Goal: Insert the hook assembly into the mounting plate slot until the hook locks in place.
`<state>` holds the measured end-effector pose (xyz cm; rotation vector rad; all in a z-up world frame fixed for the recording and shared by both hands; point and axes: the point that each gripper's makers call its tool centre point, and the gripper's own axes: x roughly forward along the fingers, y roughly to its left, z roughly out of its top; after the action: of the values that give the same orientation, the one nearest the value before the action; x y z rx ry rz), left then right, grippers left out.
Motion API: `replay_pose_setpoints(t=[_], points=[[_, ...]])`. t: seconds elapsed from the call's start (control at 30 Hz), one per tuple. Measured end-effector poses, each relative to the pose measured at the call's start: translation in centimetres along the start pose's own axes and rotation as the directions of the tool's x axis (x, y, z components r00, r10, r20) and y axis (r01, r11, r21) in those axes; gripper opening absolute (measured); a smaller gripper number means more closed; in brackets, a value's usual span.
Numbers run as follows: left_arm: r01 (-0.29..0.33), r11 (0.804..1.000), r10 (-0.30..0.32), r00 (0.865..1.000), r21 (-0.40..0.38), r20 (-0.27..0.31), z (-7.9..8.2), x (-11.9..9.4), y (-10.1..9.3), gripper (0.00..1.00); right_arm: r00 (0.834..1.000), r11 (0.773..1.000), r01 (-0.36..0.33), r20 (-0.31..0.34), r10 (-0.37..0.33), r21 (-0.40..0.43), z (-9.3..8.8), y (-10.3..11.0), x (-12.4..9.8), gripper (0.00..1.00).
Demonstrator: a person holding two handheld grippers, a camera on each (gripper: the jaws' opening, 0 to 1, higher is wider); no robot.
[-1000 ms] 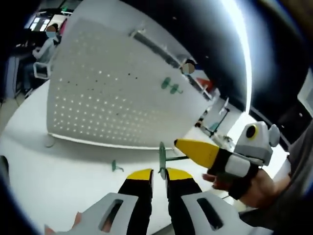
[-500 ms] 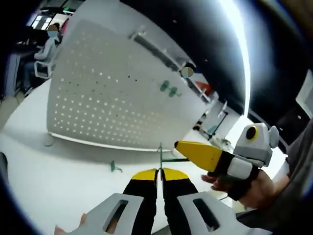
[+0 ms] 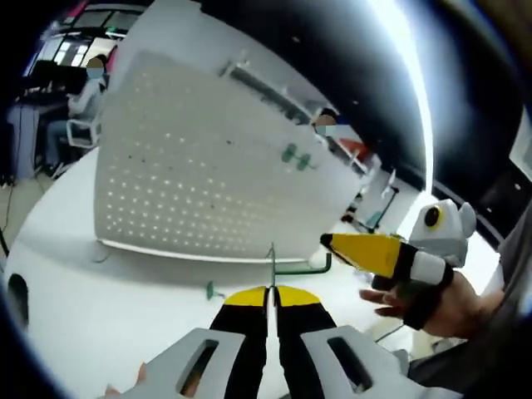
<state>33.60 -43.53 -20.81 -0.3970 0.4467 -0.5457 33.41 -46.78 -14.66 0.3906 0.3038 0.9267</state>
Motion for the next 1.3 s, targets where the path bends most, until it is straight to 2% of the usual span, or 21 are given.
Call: replay_pose_setpoints(t=[0.27,0.37,0.43,0.6,0.77,0.93,1.3], points=[[-0.045,0.992,0.041,0.999,0.116,0.031,1.1,-0.5,0.0,0.02,1.000,0.999,0.005,-0.005,-0.005,-0.032,0.0,0.0,-1.2,0.08],[-0.038,0.990,0.031,0.998,0.139,0.052,1.7,-0.6,-0.6,0.02,1.000,1.000,0.001,-0.009,-0.001,-0.022,-0.4,0.1,-1.1,0.09],[-0.041,0.986,0.033,0.998,0.165,0.056,1.8,-0.6,-0.8,0.02,1.000,0.999,0.001,-0.028,-0.002,-0.046,-0.8,0.3,-1.0,0.09],[-0.029,0.981,0.017,0.998,0.192,0.067,1.9,-0.5,-1.8,0.02,1.000,0.999,-0.012,-0.018,0.011,-0.036,-0.5,0.7,-0.6,0.09],[-0.022,0.966,0.002,0.997,0.259,0.076,2.2,-0.4,-3.0,0.02,1.000,0.999,-0.024,-0.015,0.023,-0.029,-0.5,1.0,-0.2,0.09],[-0.012,0.962,-0.012,0.996,0.274,0.086,2.4,-0.4,-3.6,0.02,0.999,0.998,-0.027,-0.019,0.026,-0.051,-0.6,1.0,-0.1,0.08],[-0.017,0.951,-0.013,0.995,0.310,0.095,2.5,-0.4,-4.0,0.02,1.000,0.999,-0.020,-0.009,0.020,-0.038,-0.4,0.8,0.0,0.04]])
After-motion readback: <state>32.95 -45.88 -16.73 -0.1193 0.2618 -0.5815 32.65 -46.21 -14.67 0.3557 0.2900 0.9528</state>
